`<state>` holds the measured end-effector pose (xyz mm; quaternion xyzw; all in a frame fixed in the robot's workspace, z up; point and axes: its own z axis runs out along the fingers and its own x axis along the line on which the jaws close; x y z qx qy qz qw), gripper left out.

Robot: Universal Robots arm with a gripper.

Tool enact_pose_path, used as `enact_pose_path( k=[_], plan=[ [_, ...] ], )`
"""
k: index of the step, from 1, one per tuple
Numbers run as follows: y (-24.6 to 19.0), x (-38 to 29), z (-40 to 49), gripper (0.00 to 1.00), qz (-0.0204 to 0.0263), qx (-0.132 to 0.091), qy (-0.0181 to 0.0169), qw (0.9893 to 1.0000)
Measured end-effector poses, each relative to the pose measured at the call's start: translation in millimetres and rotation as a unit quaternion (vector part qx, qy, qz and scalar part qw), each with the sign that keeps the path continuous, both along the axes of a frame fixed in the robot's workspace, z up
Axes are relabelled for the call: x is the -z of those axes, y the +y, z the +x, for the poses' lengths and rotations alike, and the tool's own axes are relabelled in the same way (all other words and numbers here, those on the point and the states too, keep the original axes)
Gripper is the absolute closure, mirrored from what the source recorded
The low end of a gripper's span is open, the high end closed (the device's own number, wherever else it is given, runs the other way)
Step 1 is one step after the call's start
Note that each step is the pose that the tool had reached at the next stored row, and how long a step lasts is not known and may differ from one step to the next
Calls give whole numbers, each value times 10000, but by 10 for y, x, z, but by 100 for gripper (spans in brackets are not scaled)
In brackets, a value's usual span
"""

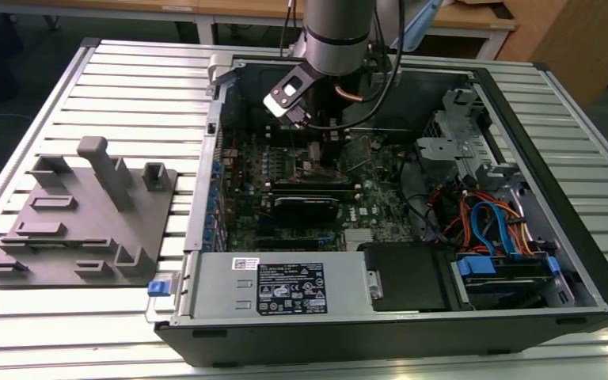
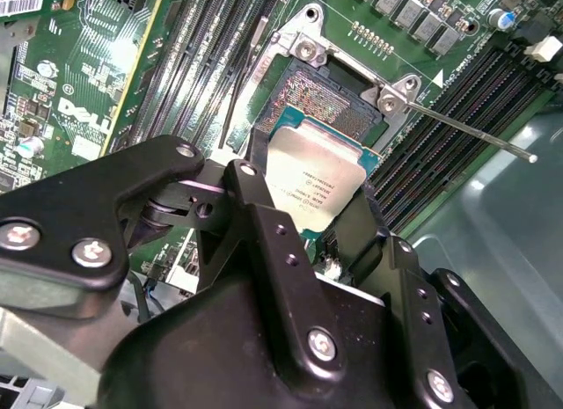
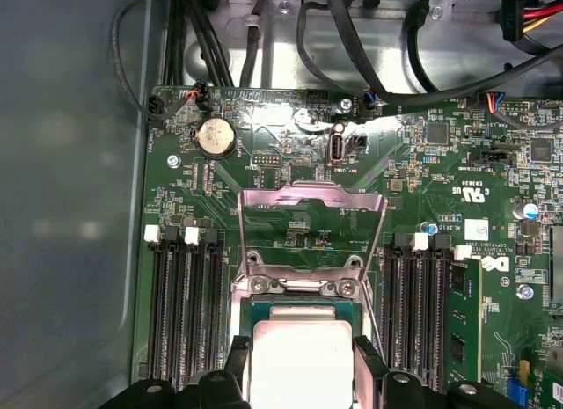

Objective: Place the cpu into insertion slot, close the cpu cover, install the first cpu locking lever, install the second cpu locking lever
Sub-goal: 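Place the cpu into insertion slot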

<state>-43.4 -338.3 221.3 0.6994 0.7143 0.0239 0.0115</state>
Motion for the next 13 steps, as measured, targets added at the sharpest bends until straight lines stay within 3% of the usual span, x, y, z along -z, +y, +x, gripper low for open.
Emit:
enact_pose_path(
  k=[4,10,13],
  plan=[
    [1,9,0,46,-9,0,-1,10000],
    [2,67,-10,46,-173,0,1,9998],
    [2,89,-12,46,-180,2,0,9998]
  ],
)
